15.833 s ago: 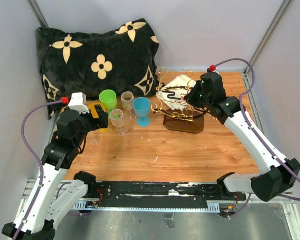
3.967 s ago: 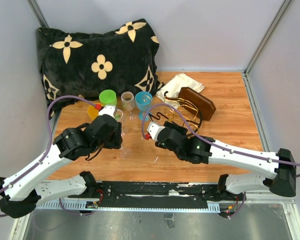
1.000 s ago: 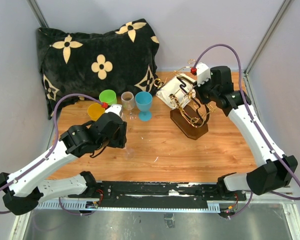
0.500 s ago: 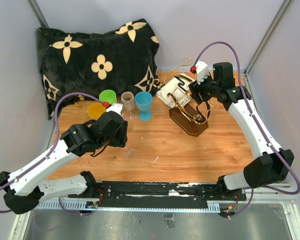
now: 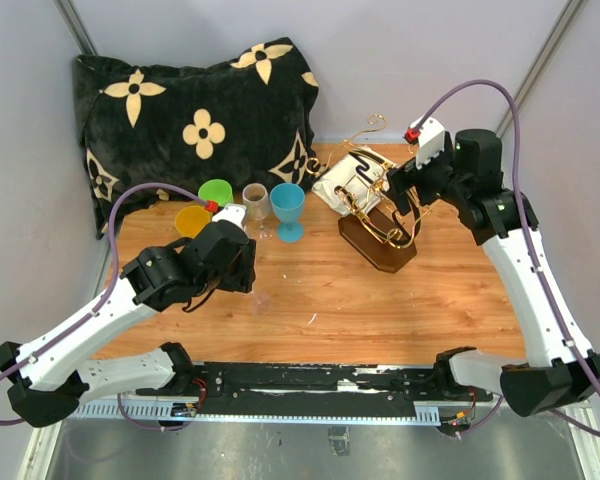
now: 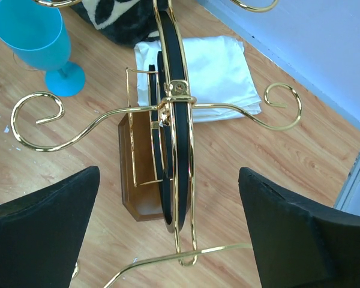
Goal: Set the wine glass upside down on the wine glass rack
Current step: Adjust the wine rack at the center of the board.
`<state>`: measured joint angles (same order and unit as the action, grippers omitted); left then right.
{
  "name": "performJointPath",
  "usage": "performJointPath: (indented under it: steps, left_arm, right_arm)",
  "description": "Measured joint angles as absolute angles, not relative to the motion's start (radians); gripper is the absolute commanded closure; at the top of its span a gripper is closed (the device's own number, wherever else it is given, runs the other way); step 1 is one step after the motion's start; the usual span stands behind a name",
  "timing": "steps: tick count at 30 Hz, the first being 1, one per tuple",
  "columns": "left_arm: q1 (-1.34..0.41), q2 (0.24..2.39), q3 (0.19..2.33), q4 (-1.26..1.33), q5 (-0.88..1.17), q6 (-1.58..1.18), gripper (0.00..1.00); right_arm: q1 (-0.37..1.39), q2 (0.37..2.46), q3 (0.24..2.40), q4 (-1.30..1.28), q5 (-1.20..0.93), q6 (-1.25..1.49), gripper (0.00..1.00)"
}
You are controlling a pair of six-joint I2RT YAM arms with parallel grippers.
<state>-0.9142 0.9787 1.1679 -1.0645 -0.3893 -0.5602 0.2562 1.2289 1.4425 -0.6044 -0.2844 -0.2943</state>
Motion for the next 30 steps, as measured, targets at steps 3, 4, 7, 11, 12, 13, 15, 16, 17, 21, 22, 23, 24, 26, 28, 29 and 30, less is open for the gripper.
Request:
performJointPath:
  steps: [3,4,7,11,12,13,15,16,17,21,22,23,24,26,28,29,30]
  left_arm:
    - [-0.914,0.983,1.172,-1.065,-0.392,-0.556,0.55]
    - [-0.914,0.985,1.174,-1.063,-0.393,-0.554,0.55]
    - [-0.914,0.989,1.179,-1.061,-0.393,-0.548,0.55]
    - [-0.914,0.989,1.18,-1.052,-0.397,-0.541,0.55]
    - [-0.914,0.989,1.18,-1.05,-0.398,-0.539,0.55]
    - [-0.914,0.989,1.18,-1.048,-0.399,-0.537,0.55]
    - [-0.914,0.989,1.18,-1.048,-0.4,-0.534,0.55]
    - [-0.914,0.989,1.18,-1.047,-0.4,-0.53,0.55]
    - [-0.914,0.989,1.18,-1.045,-0.4,-0.529,0.55]
    - [-0.914,0.989,1.188,-1.036,-0.4,-0.519,0.55]
    - [-0.914,0.989,1.192,-1.034,-0.4,-0.516,0.55]
    - [-0.914,0.988,1.195,-1.033,-0.4,-0.515,0.55]
    - [-0.914,0.987,1.197,-1.03,-0.4,-0.512,0.55]
    - [-0.914,0.983,1.197,-1.025,-0.4,-0.504,0.55]
    - [-0.914,0.977,1.197,-1.023,-0.399,-0.494,0.54]
    - [-0.914,0.972,1.197,-1.021,-0.399,-0.49,0.54]
    - [-0.914,0.967,1.199,-1.019,-0.399,-0.485,0.54]
  right_arm:
    - [0.257,1.188,1.442,-0.616,-0.259,-0.254,0.0]
    - [0.257,1.172,1.441,-0.618,-0.252,-0.236,0.0]
    - [0.27,1.106,1.429,-0.629,-0.224,-0.179,0.0]
    - [0.425,1.029,1.428,-0.67,-0.098,-0.118,0.0]
    - [0.485,1.019,1.432,-0.683,-0.056,-0.104,0.0]
    - [0.548,1.015,1.437,-0.696,-0.02,-0.087,0.01]
    - [0.699,1.013,1.453,-0.722,0.071,-0.045,0.01]
    - [0.761,1.016,1.459,-0.728,0.104,-0.027,0.01]
    - [0.834,1.025,1.464,-0.732,0.149,-0.003,0.01]
    - [1.118,1.087,1.468,-0.739,0.335,0.093,0.02]
    - [1.176,1.108,1.467,-0.738,0.379,0.118,0.02]
    - [1.229,1.129,1.464,-0.732,0.427,0.149,0.03]
    - [1.266,1.144,1.456,-0.722,0.458,0.175,0.05]
    - [1.337,1.155,1.39,-0.653,0.51,0.253,0.07]
    - [1.362,1.15,1.306,-0.587,0.532,0.326,0.1]
    - [1.367,1.148,1.262,-0.554,0.539,0.365,0.1]
    - [1.367,1.147,1.219,-0.519,0.546,0.404,0.1]
